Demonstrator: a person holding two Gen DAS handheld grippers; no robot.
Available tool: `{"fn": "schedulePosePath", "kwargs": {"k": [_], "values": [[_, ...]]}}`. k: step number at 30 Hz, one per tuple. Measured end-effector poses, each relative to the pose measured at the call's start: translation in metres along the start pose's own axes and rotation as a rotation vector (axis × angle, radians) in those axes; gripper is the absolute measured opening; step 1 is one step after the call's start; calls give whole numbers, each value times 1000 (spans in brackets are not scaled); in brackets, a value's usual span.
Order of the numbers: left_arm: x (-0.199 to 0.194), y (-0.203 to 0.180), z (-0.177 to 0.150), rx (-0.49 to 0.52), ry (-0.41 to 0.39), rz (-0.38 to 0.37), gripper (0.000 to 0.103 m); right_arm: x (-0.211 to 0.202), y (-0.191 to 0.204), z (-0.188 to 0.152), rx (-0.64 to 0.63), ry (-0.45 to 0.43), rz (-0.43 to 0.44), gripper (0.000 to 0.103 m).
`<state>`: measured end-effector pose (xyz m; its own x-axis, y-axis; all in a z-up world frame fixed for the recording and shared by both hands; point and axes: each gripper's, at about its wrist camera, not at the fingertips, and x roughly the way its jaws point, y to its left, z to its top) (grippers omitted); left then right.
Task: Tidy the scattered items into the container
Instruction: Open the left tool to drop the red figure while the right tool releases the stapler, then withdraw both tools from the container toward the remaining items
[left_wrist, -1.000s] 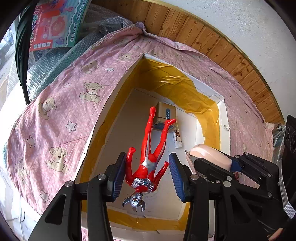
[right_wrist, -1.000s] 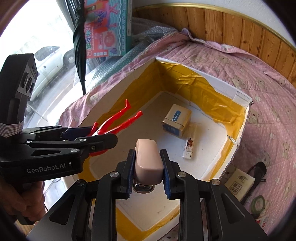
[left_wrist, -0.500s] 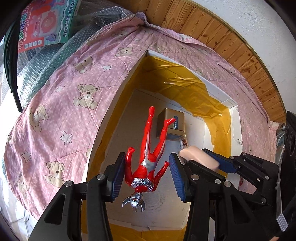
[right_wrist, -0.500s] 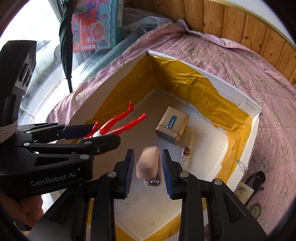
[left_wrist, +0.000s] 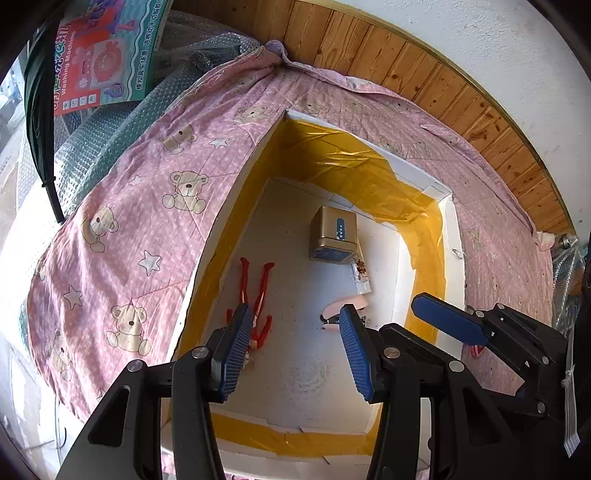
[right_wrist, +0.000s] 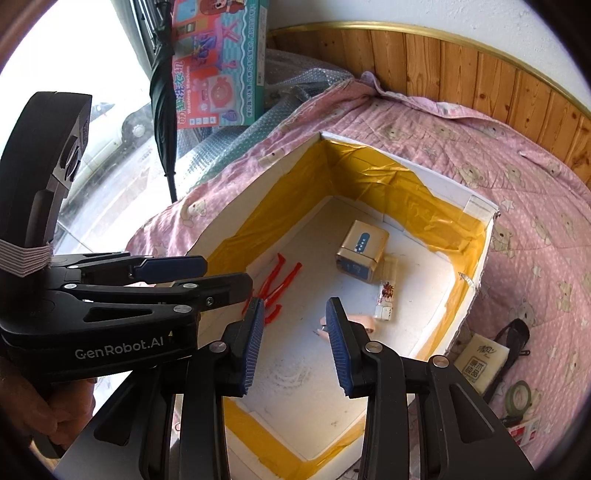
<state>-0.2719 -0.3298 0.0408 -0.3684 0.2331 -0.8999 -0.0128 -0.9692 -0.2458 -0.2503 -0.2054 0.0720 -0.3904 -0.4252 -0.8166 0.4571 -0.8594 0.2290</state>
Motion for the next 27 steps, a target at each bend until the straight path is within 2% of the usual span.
{"fn": "schedulePosePath", "kwargs": {"k": [10, 16, 21, 25, 27], "values": [[-50, -23, -44, 14, -50, -39, 51, -48, 8, -41, 43, -107, 41, 37], [-84, -40, -79, 4, -117, -86, 51, -76, 10, -69, 71, -169, 56, 37], [-107, -56, -108, 18, -183, -83, 51, -97, 10, -94, 87, -210, 73, 37], [-112, -62, -123, 2, -201, -117, 52, -109, -1, -116, 124, -261, 126, 37], [-110, -68, -126, 8, -203, -111, 52, -109, -10, -125, 154, -277, 159, 37]]}}
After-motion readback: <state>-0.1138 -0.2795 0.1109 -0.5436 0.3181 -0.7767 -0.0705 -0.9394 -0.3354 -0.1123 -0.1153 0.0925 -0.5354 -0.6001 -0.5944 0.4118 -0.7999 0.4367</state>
